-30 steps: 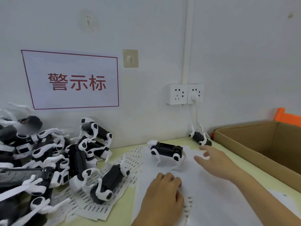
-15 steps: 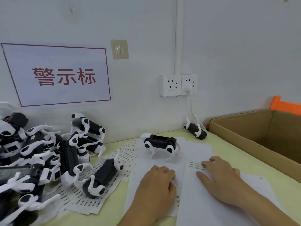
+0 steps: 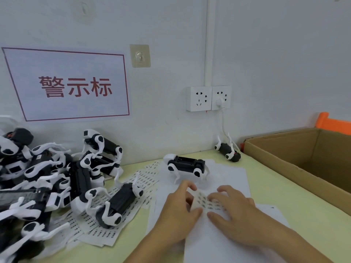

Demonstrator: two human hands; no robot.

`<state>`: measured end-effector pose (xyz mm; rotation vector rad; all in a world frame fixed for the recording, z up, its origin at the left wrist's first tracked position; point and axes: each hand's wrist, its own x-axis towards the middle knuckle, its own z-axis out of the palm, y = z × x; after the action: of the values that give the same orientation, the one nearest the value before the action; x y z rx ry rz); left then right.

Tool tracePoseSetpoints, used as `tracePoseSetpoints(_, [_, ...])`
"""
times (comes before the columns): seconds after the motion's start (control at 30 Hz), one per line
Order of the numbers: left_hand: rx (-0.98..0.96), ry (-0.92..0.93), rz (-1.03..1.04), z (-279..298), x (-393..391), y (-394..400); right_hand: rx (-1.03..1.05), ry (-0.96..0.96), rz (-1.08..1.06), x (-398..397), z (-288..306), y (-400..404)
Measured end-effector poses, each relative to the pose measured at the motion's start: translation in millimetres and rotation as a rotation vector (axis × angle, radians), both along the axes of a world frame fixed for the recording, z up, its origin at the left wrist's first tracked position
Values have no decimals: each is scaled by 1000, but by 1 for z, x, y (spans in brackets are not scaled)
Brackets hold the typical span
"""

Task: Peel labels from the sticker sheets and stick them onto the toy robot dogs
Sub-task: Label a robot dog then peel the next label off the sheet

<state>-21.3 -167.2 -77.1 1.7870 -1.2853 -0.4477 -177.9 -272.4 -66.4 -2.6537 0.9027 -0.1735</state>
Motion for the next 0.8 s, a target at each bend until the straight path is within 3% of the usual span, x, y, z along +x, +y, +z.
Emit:
tracePoseSetpoints(0.2, [-224, 372, 148, 6, 10, 5, 118, -153, -32, 10, 30, -33])
tracePoseSetpoints(0.33, [-263, 368, 214, 1, 16, 2, 98, -269, -34, 8, 20, -39])
tracePoseSetpoints(0.43, [-265, 183, 251, -1, 13, 0, 45, -351, -34, 4, 11, -39])
tracePoseSetpoints(0.6, [-303, -612, 261, 2, 0, 6, 7, -379, 21, 1, 10, -32])
tracePoseSetpoints(0.7, [-280, -724, 141, 6, -6, 3, 32, -409, 47, 4, 13, -25])
tracePoseSetpoints(0.8, [-228, -664, 75, 1, -10, 5, 118, -428, 68, 6, 16, -21])
